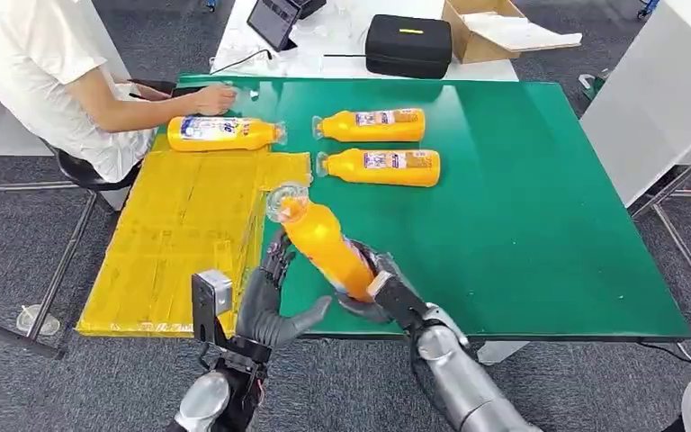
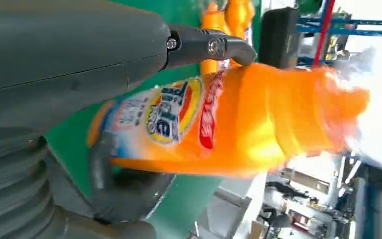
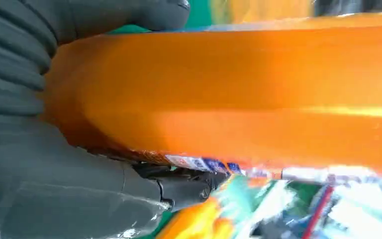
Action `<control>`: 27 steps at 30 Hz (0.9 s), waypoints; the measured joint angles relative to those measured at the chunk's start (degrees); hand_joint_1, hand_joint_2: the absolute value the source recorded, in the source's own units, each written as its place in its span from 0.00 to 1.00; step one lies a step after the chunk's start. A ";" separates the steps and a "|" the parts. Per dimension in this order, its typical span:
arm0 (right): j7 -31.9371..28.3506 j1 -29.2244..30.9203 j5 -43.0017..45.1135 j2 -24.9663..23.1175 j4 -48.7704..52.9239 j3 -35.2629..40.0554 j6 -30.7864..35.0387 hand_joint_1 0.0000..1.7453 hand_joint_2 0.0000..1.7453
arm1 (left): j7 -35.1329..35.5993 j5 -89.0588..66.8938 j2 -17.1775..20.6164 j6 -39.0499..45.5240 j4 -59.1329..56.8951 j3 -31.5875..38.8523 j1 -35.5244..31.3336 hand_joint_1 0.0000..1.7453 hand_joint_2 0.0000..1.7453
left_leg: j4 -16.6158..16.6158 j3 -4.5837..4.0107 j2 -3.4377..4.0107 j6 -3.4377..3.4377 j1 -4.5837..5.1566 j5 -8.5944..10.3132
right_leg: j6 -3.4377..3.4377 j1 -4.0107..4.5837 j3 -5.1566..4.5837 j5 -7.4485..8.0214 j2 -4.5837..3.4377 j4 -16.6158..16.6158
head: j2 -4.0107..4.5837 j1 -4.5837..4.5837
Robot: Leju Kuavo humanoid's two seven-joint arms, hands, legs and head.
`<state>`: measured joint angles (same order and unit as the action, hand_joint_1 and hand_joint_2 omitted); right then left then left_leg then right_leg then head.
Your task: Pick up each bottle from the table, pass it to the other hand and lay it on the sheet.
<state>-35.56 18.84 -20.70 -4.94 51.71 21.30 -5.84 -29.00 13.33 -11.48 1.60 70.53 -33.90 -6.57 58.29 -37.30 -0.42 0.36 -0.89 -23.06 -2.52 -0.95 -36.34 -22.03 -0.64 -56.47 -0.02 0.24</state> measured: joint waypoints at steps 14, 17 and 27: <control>-4.24 -0.20 1.75 0.70 3.21 10.40 1.42 1.00 1.00 | -3.24 1.29 -0.94 0.81 -0.63 -0.15 -1.47 0.00 1.00 | 0.00 -0.05 -0.03 0.01 0.07 -0.02 | -0.02 -0.05 -0.07 0.00 0.00 0.02 | 0.02 0.00; -4.24 -0.18 1.77 0.87 3.45 10.64 1.45 1.00 1.00 | -3.26 1.62 -0.94 0.74 -0.48 -0.26 -1.47 0.03 1.00 | 0.00 -0.05 -0.03 0.01 0.06 -0.01 | -0.02 -0.04 -0.08 0.00 0.00 0.02 | 0.02 0.00; -4.28 0.18 2.64 0.98 3.01 11.88 2.04 0.00 1.00 | -4.44 5.42 -0.92 -1.20 0.18 -0.22 -1.56 1.00 1.00 | 0.00 -0.08 -0.03 0.02 0.06 -0.02 | -0.02 -0.05 -0.08 0.00 0.00 0.02 | 0.02 0.02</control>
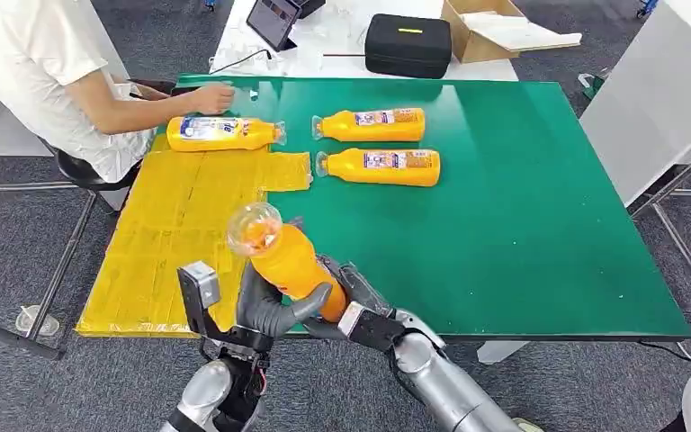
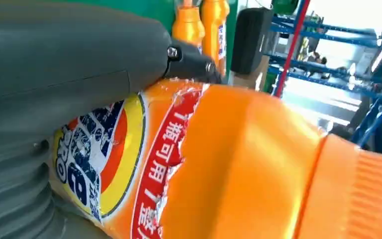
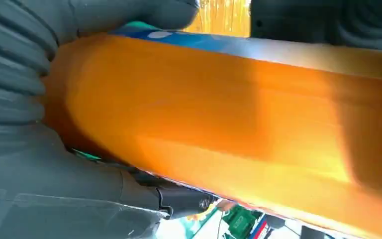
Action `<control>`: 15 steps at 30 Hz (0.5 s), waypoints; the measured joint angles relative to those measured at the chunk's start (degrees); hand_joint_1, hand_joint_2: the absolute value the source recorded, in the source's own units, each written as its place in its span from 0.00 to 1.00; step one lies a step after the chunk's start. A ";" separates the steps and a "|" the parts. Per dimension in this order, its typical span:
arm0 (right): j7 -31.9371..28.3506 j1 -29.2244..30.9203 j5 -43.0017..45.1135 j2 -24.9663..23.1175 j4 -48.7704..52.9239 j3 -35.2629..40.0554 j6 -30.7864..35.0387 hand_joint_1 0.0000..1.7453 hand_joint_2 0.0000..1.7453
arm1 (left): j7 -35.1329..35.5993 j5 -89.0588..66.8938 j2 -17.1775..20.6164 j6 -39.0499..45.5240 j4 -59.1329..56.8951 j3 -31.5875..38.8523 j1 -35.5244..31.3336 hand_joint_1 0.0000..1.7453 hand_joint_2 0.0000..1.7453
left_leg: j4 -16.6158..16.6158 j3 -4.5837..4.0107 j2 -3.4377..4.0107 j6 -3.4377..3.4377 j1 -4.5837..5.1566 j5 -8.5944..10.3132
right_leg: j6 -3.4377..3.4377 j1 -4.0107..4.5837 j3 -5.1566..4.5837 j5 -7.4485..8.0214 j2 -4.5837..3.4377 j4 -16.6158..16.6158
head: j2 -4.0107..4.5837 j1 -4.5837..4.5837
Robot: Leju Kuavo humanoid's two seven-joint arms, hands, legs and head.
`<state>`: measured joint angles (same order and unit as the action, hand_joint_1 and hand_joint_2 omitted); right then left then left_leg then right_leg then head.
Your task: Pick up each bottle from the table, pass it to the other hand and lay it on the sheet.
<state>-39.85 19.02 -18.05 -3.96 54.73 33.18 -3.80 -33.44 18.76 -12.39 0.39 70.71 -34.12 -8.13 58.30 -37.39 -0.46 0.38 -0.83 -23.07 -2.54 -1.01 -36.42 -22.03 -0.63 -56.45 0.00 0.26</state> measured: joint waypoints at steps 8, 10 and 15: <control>1.07 -0.66 -0.72 -1.14 -0.52 0.02 5.24 0.00 0.00 | 1.05 4.24 -0.02 1.93 1.95 1.81 0.47 1.00 1.00 | 0.00 -0.01 0.00 0.00 -0.01 0.00 | 0.00 0.01 -0.04 0.00 0.00 0.00 | 0.00 -0.02; 1.29 -1.10 -1.66 -1.31 -0.50 -0.06 8.59 0.00 0.00 | 0.88 4.68 -0.04 4.64 2.66 2.38 0.63 1.00 1.00 | 0.00 -0.01 0.00 0.00 -0.01 0.00 | 0.00 0.01 -0.03 0.00 0.00 0.00 | -0.02 -0.02; 0.20 -6.28 -4.90 -1.95 2.67 -1.73 28.83 0.00 0.00 | 0.37 1.19 0.00 20.39 5.77 6.45 1.56 1.00 1.00 | 0.00 -0.03 -0.03 -0.01 -0.01 -0.01 | -0.10 0.01 -0.04 -0.11 0.01 0.00 | 0.00 -0.02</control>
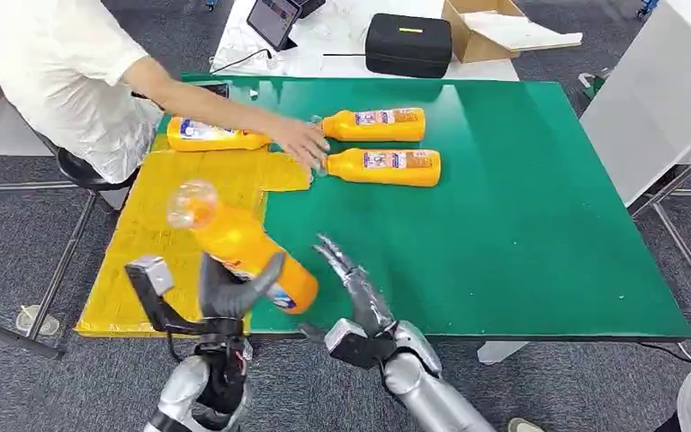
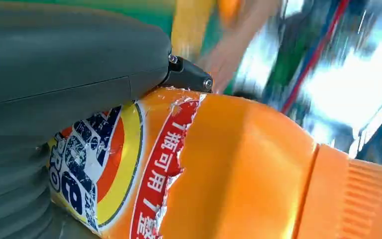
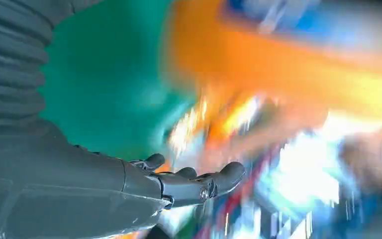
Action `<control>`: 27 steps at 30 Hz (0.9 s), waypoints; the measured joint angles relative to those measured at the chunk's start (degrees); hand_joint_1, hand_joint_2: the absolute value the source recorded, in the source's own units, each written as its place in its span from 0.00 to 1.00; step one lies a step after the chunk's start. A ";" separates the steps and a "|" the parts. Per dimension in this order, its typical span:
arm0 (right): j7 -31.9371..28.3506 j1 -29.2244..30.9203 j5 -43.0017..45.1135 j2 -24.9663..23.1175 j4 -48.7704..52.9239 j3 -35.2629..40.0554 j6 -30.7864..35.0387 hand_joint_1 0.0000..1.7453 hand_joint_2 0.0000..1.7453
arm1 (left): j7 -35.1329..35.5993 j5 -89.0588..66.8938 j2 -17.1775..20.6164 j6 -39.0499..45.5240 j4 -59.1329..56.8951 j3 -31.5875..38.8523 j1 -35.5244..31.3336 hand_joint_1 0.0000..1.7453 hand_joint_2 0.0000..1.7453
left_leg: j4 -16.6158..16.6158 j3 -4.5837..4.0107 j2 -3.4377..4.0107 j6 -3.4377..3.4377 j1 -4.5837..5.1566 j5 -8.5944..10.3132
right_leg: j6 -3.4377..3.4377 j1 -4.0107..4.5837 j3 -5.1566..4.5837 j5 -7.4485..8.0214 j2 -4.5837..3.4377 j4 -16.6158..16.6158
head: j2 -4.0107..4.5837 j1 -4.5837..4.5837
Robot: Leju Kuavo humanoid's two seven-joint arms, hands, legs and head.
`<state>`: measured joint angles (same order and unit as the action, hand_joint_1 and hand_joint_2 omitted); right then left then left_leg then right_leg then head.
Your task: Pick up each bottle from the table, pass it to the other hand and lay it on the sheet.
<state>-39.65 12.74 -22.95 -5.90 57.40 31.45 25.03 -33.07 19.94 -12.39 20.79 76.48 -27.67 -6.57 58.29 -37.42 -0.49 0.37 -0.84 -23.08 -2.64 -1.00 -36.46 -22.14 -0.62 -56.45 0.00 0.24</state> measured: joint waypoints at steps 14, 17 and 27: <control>-0.35 -10.27 -32.89 -1.09 22.76 -26.94 14.88 0.00 1.00 | 15.96 -69.10 4.90 16.90 -15.77 8.13 -8.43 1.00 1.00 | 0.00 -0.08 -0.06 0.05 0.03 0.09 | -0.02 -0.03 -0.04 0.12 0.08 0.01 | 0.00 -0.04; -0.35 -10.31 -32.72 -1.40 23.84 -28.91 14.90 0.00 1.00 | 18.07 -70.26 5.27 12.67 -19.48 8.48 -10.82 1.00 1.00 | 0.00 -0.08 -0.02 0.04 0.02 0.12 | 0.08 -0.02 -0.08 0.19 0.08 0.00 | 0.00 0.02; -0.35 -8.83 -26.49 -1.75 22.40 -26.80 14.90 0.00 1.00 | 19.72 -68.25 6.36 -13.10 -32.82 5.97 -19.99 0.00 1.00 | 0.00 -0.13 -0.03 0.02 0.01 0.11 | 0.10 -0.01 -0.08 0.16 0.10 -0.02 | 0.00 0.00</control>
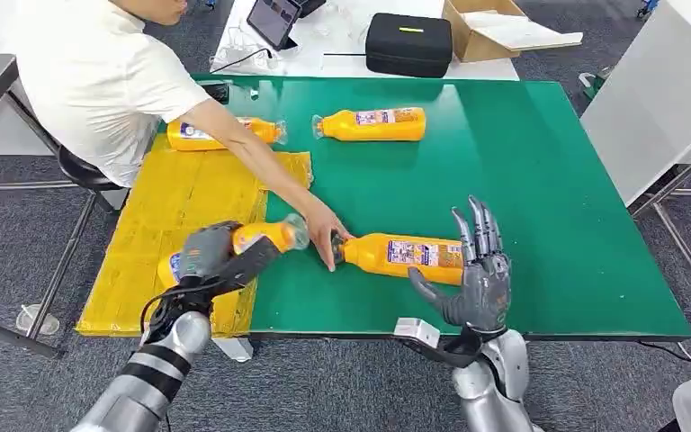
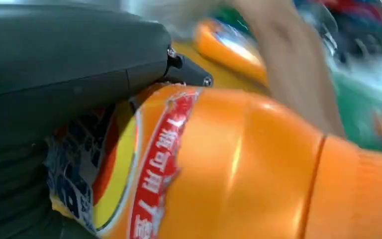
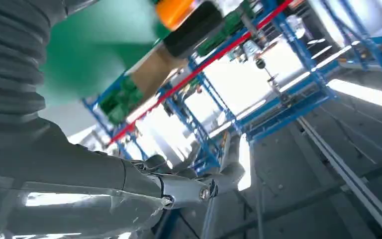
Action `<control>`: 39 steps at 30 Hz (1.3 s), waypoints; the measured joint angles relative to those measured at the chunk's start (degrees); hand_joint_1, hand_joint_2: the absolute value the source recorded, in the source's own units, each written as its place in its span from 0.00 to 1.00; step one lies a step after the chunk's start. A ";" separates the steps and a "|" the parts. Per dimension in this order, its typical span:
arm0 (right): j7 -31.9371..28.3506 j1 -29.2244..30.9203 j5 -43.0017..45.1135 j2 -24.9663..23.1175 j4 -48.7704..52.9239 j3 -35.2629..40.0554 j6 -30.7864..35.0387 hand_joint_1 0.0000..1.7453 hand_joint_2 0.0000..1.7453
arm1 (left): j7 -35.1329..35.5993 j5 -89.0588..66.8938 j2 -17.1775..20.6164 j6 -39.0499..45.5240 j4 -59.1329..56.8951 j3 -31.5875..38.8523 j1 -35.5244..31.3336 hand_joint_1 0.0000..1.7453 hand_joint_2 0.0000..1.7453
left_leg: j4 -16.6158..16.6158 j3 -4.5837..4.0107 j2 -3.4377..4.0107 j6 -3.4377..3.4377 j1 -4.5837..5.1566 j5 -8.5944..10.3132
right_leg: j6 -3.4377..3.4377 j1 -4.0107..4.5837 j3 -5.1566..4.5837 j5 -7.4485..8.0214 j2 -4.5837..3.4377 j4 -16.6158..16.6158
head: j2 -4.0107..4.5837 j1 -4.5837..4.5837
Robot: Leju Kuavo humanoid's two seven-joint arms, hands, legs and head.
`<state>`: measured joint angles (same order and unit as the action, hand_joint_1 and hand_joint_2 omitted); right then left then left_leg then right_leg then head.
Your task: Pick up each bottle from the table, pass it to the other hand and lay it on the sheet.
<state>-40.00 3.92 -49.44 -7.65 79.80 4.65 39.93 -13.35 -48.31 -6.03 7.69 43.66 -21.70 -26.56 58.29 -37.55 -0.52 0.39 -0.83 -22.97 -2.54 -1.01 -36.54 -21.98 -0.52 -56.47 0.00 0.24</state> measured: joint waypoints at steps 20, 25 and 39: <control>0.00 2.19 0.20 1.40 -4.40 5.65 0.00 0.00 1.00 | 5.27 -3.51 4.09 -12.24 -18.09 -5.47 -12.95 0.00 1.00 | 0.00 0.19 0.01 -0.06 -0.03 0.05 | 0.01 0.02 0.17 0.02 0.00 -0.02 | 0.00 0.00; 0.00 2.17 -0.02 1.64 -4.73 5.63 0.00 0.00 1.00 | 5.44 -4.39 4.37 -11.03 -18.26 -7.00 -13.17 0.00 1.00 | 0.00 0.20 0.01 -0.06 -0.03 0.06 | 0.01 0.03 0.16 0.02 0.00 -0.02 | 0.00 0.00; 0.48 -1.15 -13.37 2.03 -6.17 -3.14 0.00 0.00 1.00 | 1.01 2.41 6.78 -5.13 7.82 -9.21 2.21 0.00 1.00 | 0.00 0.01 0.02 -0.05 -0.01 -0.04 | 0.03 0.02 -0.01 -0.03 -0.01 0.00 | 0.00 0.00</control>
<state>-39.52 2.76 -62.81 -5.62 73.64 1.51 39.93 -12.35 -45.90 0.74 2.56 51.48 -30.91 -24.34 58.29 -37.53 -0.50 0.34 -0.84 -23.02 -2.51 -1.00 -36.55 -22.01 -0.53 -56.47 0.00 0.24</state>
